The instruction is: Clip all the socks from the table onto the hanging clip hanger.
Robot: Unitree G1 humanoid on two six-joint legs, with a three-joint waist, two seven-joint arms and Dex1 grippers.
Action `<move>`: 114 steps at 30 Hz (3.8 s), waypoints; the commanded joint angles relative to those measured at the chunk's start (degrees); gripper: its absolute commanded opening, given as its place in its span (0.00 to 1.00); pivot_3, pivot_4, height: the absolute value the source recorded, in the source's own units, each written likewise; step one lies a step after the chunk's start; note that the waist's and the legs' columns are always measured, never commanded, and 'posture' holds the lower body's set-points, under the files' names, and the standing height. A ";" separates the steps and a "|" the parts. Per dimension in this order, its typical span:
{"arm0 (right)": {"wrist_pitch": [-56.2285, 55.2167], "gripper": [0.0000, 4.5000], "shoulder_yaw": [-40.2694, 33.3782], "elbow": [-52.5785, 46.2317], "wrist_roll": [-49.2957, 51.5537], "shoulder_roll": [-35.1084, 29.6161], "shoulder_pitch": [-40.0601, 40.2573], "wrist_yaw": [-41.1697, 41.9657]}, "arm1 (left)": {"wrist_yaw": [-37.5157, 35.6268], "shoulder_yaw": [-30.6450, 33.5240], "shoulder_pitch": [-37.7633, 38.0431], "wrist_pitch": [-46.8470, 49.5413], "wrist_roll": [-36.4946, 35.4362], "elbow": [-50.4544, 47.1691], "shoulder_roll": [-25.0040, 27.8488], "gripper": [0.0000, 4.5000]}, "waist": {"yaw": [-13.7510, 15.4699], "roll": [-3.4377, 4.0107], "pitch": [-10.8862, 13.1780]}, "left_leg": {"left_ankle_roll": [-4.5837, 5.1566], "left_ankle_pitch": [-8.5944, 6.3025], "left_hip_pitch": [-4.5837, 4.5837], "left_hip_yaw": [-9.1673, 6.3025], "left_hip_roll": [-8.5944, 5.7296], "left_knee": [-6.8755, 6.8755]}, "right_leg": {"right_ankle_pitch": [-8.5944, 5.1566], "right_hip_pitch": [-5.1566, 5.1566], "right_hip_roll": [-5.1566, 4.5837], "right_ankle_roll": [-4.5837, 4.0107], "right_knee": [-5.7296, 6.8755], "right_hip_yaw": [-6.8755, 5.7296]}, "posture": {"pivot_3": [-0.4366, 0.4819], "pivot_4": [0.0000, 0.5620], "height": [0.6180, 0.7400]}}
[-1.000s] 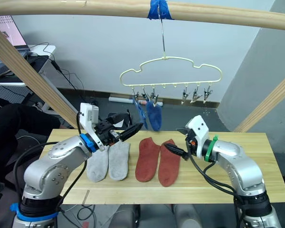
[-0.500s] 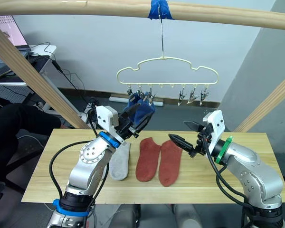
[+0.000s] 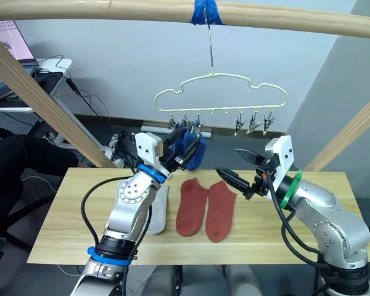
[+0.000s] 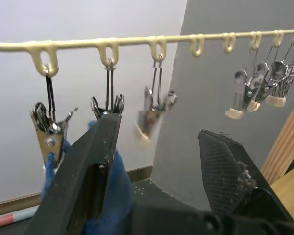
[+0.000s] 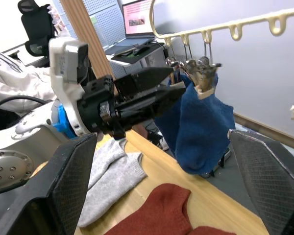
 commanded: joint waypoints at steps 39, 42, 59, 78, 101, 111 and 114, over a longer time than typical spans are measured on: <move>-2.68 1.00 1.20 -1.95 0.85 -0.82 -3.66 -2.67 | 1.57 0.39 -15.13 -10.30 2.58 19.11 -6.36 0.62 | -0.40 0.00 0.00 | 0.01 0.00 0.00 -0.01 0.00 0.01 | 0.03 0.00 0.01 -0.04 0.04 -0.01 | 0.27 0.43 1.00; -2.68 1.00 1.33 -2.14 0.86 -0.69 -3.62 -2.89 | 1.51 0.45 -15.49 -10.38 2.67 19.38 -6.64 0.62 | -0.57 0.00 0.00 | 0.01 0.00 0.00 -0.01 0.00 0.01 | 0.03 0.00 0.01 -0.05 0.04 -0.01 | 0.26 0.43 1.00; -3.03 1.00 1.87 -2.28 1.22 -0.53 -3.06 -3.52 | 1.75 1.62 -17.01 -9.07 2.02 21.14 -7.04 0.43 | -1.22 0.00 0.00 | 0.01 0.01 0.01 -0.01 -0.01 0.02 | 0.03 0.00 0.01 -0.05 0.07 -0.02 | 0.27 0.42 1.00; -14.12 1.00 21.13 17.70 -24.02 -7.07 -0.61 -1.94 | -0.72 8.03 -13.56 30.28 -17.38 -0.35 -3.88 0.05 | -1.59 0.00 0.00 | 0.01 0.02 0.06 -0.03 0.00 0.05 | 0.01 0.00 0.02 0.00 0.17 -0.02 | 0.30 0.43 1.00; -35.24 0.86 32.17 67.11 -45.34 11.93 -13.23 3.27 | 4.90 21.36 -12.66 64.19 -41.06 -10.60 4.54 0.05 | -2.29 -0.01 0.01 | 0.05 0.17 0.74 -0.10 0.01 0.26 | -0.01 0.39 0.10 0.01 0.90 0.01 | 0.41 0.45 1.00; -40.79 0.11 30.67 63.79 -46.93 9.67 -10.65 5.73 | 5.09 21.31 -12.48 64.23 -41.94 -9.91 5.01 0.05 | -2.14 -0.01 0.01 | 0.04 0.17 1.22 -0.05 0.01 0.16 | -0.03 0.87 0.10 0.01 0.73 0.08 | 0.40 0.45 1.00; -40.54 0.01 28.63 57.27 -44.62 8.57 -8.68 6.79 | 6.12 22.36 -12.62 65.30 -43.40 -9.09 4.07 0.05 | -1.80 -0.01 0.01 | 0.04 0.17 1.19 -0.04 0.01 0.12 | -0.03 0.87 0.09 0.01 0.68 0.08 | 0.39 0.45 1.00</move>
